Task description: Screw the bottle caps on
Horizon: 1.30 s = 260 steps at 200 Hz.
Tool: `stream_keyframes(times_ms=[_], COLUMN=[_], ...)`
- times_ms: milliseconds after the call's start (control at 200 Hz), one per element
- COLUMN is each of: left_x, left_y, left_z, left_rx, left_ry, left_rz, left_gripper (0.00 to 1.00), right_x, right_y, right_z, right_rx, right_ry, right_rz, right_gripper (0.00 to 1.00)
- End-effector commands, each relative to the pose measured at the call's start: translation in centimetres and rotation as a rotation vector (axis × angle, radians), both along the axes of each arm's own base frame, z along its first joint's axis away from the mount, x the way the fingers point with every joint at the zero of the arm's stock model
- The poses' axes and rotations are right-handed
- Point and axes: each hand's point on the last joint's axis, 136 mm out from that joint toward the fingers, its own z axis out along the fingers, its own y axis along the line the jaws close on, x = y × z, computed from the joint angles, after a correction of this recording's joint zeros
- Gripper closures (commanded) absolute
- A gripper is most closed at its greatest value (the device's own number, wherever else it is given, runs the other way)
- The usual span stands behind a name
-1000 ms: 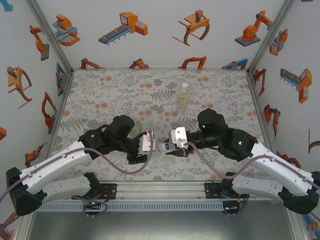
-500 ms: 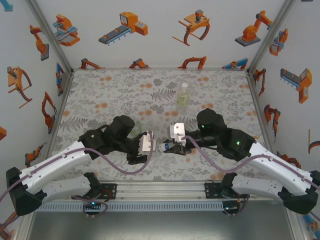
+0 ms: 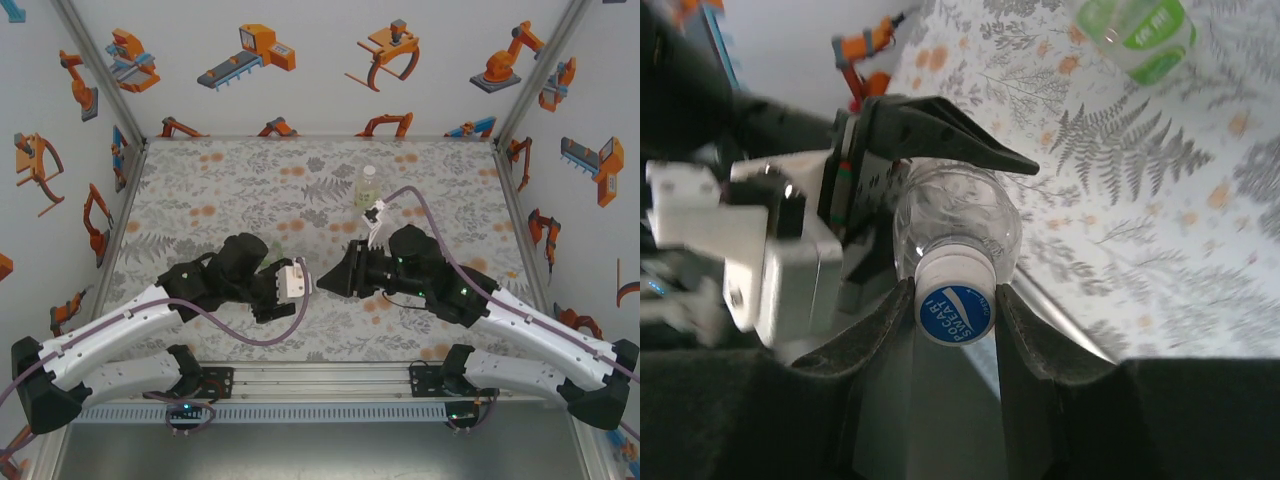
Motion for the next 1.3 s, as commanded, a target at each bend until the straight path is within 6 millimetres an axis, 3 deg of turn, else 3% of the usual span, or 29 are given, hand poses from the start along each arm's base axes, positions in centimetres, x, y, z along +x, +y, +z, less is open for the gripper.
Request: stream_keyframes(times_ms=[0,95,240,290,536,666,786,946,1107,1297], left_x=[0.6,0.5,0.3,0.2,-1.2,-2.3,-3.0,-3.8,-4.2,-4.2], left_y=[-1.5,-1.5,-1.6,-1.6,-1.6,-1.5,-1.4,-1.2,-1.0,-0.9], left_z=[2.8,2.9,2.8,2.8,2.7,2.8,3.0,3.2,3.6,3.9], left_rx=[-0.122,-0.123,-0.127,-0.131,-0.127,-0.128,-0.129,-0.130,-0.143,-0.149], left_ry=[-0.066,-0.066,-0.055,-0.053,-0.001,0.043,0.076,0.115,0.126,0.127], left_rz=[-0.010,-0.013,-0.023,-0.030,-0.083,-0.127,-0.150,-0.166,-0.167,-0.163], left_gripper=[1.00,1.00,1.00,1.00,1.00,1.00,1.00,1.00,1.00,1.00], right_x=[1.7,1.9,1.6,1.5,1.0,-0.4,-3.2,-6.8,-9.3,-8.9], right_y=[-0.6,-0.7,-0.2,-0.2,-2.0,-2.1,-1.2,-0.7,-0.5,0.3], right_z=[-0.6,-1.2,-0.4,0.4,5.1,7.4,9.0,8.3,6.8,6.2], right_rx=[0.160,0.175,0.160,0.154,0.025,-0.017,-0.048,-0.118,-0.135,-0.153], right_ry=[0.310,0.376,0.362,0.315,-0.149,-0.409,-0.663,-0.958,-1.136,-1.173], right_rz=[-0.252,-0.296,-0.255,-0.232,-0.085,0.058,0.292,0.607,0.845,0.877], right_gripper=[1.00,1.00,1.00,0.86,0.43,0.43,0.43,0.43,0.43,0.46])
